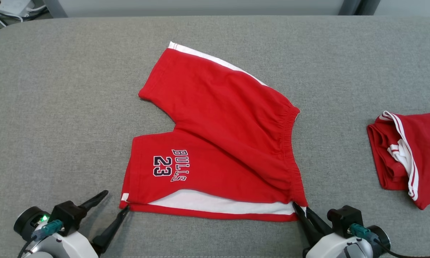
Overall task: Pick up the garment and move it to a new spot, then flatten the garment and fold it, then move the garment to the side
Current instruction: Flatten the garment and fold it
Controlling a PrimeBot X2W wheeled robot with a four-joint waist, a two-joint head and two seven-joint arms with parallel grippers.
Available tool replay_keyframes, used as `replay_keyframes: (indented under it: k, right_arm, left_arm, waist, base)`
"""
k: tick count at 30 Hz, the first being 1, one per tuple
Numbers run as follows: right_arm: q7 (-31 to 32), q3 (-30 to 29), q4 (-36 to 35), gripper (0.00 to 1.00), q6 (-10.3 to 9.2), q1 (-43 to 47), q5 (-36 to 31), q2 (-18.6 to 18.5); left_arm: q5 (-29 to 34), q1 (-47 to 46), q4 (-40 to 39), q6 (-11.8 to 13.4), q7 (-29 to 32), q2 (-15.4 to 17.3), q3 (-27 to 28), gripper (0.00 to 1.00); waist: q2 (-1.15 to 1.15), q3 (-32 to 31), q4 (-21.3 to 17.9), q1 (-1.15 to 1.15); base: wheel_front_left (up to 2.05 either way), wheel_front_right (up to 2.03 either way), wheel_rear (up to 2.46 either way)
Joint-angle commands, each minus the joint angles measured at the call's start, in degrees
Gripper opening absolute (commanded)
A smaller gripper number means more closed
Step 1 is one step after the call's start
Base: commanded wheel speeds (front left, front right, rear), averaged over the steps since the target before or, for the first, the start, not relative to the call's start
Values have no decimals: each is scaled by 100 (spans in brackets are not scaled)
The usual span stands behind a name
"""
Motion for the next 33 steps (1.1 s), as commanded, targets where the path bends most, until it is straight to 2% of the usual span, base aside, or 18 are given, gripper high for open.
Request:
replay_keyframes:
  k: [1,7,13,25,26,28,29,30,31,33]
  right_arm:
    - [-81,191,-131,0,-16,-149,18,15]
    - [-155,262,-143,0,-16,-222,34,16]
    - [-215,326,-124,0,-16,-258,62,16]
    - [-302,384,-98,0,-16,-297,69,17]
    - [-304,400,-85,0,-16,-304,68,17]
    - [-315,430,-57,0,-16,-319,86,17]
    - [-322,444,-45,0,-16,-328,100,17]
    - [-331,455,-35,0,-16,-338,116,17]
    - [-337,463,-23,0,-16,-347,125,17]
    - [-346,461,-4,0,-16,-356,145,17]
  left_arm:
    - [117,-369,-15,25,-60,228,155,100]
    - [368,-403,61,25,-60,216,331,100]
    - [508,-416,151,25,-60,202,274,100]
    - [835,-524,-207,25,-60,245,111,98]
    - [839,-540,-226,25,-60,247,97,93]
    - [775,-547,-209,25,-60,252,39,56]
    - [737,-553,-194,25,-60,260,-3,48]
    - [678,-555,-164,25,-60,268,-65,32]
    - [624,-573,-159,25,-60,270,-97,2]
    - [505,-575,-210,25,-60,270,-124,0]
  waist:
    - [0,47,-31,0]
    - [0,150,-110,0]
    - [0,209,-202,0]
    - [0,295,-289,0]
    - [0,298,-295,0]
    - [0,294,-309,0]
    - [0,292,-317,0]
    - [0,288,-324,0]
    - [0,283,-328,0]
    - [0,264,-323,0]
  base:
    - [0,0,0]
    - [0,0,0]
    - [0,0,0]
    - [0,0,0]
    - [0,0,0]
    - [0,0,0]
    - [0,0,0]
    - [0,0,0]
    - [0,0,0]
    - [0,0,0]
